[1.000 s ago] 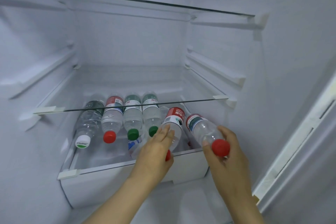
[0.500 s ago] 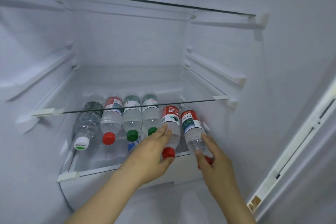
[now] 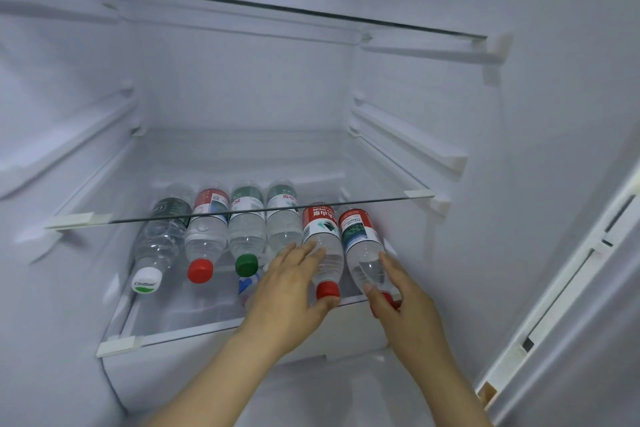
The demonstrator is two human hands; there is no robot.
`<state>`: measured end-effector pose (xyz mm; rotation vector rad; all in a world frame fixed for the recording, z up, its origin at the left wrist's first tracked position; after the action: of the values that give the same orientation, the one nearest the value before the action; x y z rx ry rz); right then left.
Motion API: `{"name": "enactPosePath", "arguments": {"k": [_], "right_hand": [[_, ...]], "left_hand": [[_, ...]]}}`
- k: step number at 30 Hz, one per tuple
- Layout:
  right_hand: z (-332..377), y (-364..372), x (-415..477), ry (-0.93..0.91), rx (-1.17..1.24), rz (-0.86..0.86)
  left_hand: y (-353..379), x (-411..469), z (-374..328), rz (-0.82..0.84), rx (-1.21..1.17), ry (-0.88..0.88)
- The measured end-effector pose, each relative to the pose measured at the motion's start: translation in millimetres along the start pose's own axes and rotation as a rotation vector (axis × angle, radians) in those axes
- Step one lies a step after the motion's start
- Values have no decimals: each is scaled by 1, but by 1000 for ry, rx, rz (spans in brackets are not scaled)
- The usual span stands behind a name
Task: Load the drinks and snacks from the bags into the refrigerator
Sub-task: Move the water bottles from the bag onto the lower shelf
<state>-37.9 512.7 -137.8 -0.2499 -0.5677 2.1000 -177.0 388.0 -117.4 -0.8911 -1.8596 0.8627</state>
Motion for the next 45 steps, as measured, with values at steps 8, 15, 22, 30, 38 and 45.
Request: {"name": "enactPosePath", "arguments": {"k": [8,15,22,30,38,45], "right_hand": [[-2,-1,0,1,41,75],[4,2,14,-9,-15,11],[12,10,51,18,-154,3],[17,22,80,35,-124,1],[25,32,97,8,-163,-2],[24,32,99,-7,-172,-2]], "left_hand": [[14,17,11,-99,18,-76],[36,12,23,-226,182,35],[36,11,25,-305,102,24],[37,11,24,-333,115,25],[39,12,24,-371,155,-5],[38,28,17,-434,152,-117]]}}
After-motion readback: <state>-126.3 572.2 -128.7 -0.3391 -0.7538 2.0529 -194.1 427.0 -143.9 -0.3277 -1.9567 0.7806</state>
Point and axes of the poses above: each hand's wrist, its own x-axis towards the middle knuckle, its own y-axis out of the palm, z = x × y, the point moved 2 cm from there along x, towards the middle knuckle, and after that the axes turned 11 degrees about y, right-handed, at the moved point
